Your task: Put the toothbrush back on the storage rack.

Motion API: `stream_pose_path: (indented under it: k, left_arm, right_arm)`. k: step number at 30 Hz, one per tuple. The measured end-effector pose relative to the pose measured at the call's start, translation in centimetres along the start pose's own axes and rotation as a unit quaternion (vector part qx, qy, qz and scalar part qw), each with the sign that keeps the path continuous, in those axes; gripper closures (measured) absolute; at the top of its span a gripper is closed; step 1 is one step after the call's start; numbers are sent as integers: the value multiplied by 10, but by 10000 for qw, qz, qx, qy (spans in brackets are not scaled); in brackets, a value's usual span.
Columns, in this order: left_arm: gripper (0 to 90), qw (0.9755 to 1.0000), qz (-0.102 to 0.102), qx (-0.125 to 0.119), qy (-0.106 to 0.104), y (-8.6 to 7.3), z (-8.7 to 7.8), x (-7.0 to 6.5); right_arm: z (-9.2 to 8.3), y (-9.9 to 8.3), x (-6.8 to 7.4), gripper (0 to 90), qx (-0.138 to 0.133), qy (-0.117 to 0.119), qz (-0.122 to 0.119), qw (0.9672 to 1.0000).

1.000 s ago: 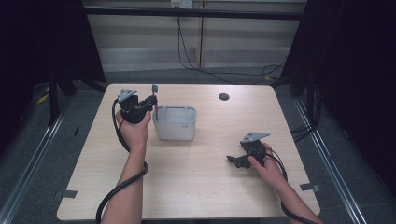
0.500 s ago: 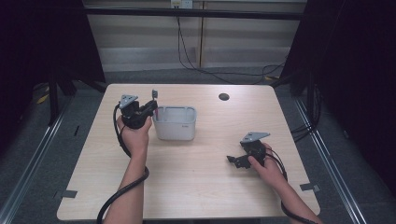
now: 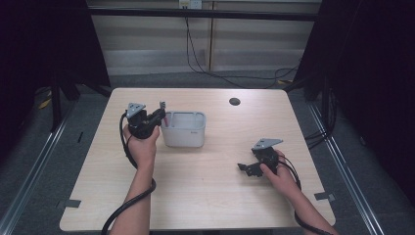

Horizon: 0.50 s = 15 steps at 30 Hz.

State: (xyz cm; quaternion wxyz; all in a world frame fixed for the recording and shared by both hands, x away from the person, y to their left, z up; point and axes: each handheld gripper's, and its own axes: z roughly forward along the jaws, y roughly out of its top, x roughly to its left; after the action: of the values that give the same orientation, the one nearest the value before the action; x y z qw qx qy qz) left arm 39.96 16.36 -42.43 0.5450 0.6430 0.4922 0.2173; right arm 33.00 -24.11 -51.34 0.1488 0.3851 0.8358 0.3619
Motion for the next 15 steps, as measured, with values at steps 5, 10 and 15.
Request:
stream_pose_path:
  k: [5,10,15]
  left_arm:
    - [808,10000,20,29,-7,-1,0,-1]
    - [809,10000,58,63,11,0,-1,-1]
    - [807,9999,99,129,47,-1,-3,-1]
  right_arm:
    - [0,0,0,111,-1,-1,-1,10000]
    - [0,0,0,111,-1,0,-1,10000]
    - [0,0,0,111,-1,0,-3,10000]
